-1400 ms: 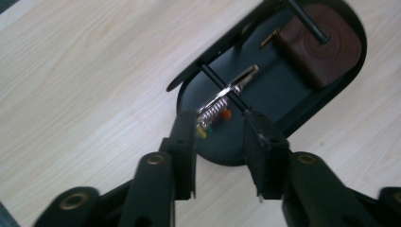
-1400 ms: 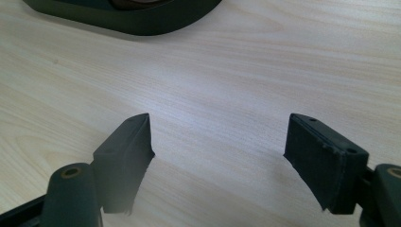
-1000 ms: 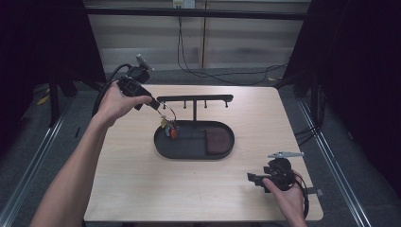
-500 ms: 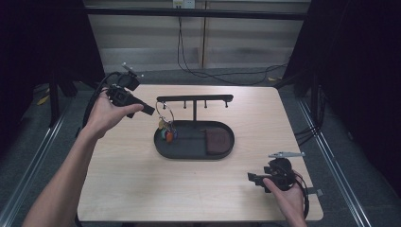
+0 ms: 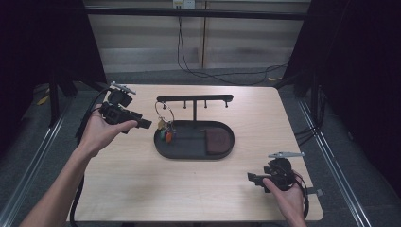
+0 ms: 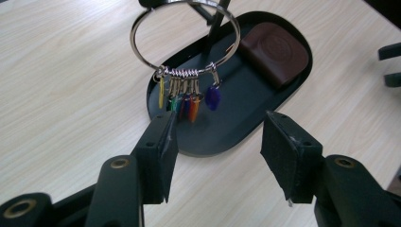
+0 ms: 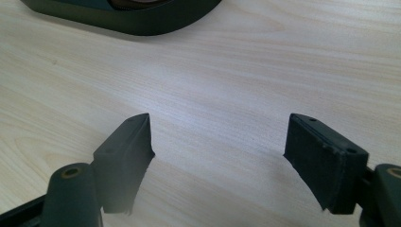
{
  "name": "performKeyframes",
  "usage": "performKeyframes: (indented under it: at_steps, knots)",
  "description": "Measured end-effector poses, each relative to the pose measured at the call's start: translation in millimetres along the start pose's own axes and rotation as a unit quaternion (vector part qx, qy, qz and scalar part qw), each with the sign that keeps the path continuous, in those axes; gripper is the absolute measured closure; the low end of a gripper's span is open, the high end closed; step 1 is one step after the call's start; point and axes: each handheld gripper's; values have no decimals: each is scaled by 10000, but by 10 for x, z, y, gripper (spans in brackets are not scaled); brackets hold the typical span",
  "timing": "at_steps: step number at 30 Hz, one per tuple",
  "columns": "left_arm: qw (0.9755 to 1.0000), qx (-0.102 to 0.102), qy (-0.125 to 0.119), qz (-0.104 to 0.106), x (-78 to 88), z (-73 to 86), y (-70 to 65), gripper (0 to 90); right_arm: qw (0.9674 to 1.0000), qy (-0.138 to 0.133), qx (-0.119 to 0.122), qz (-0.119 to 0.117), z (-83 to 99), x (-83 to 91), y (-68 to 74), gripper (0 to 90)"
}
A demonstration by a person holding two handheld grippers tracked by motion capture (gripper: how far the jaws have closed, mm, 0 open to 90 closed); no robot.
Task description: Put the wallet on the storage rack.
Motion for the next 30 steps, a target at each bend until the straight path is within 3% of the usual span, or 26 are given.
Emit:
performKeyframes:
  at_steps: [7, 13, 18, 23, 28, 30]
  knots:
    - [9998, -17, -170, 43, -45, 212, -133, 435, 10000, -2, -27, -12, 0, 6, -3, 233]
    - [9993, 43, -363, 39, -92, 394, -162, 405, 10000, -18, -2, -11, 1, -1, 4, 233]
    - [9970, 172, -752, -2, -129, 588, -219, 346, 10000, -31, 1, -5, 1, 4, 4, 232]
    - [9947, 327, -977, 28, -168, 802, -232, 311, 10000, -16, -5, -20, 7, 1, 14, 232]
    - [9943, 163, -1037, -176, -189, 973, -293, 308, 10000, 1, -5, -5, 11, -7, 25, 232]
    - [9936, 196, -1104, -154, -191, 1033, -314, 297, 10000, 0, -5, -7, 14, -9, 30, 232]
Point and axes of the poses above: each handheld gripper's, and its own axes: x roughly backward along the jaws, z roughly out of its underside, y roughly to its left, and after that the axes turned 7 degrees about -x, right-handed
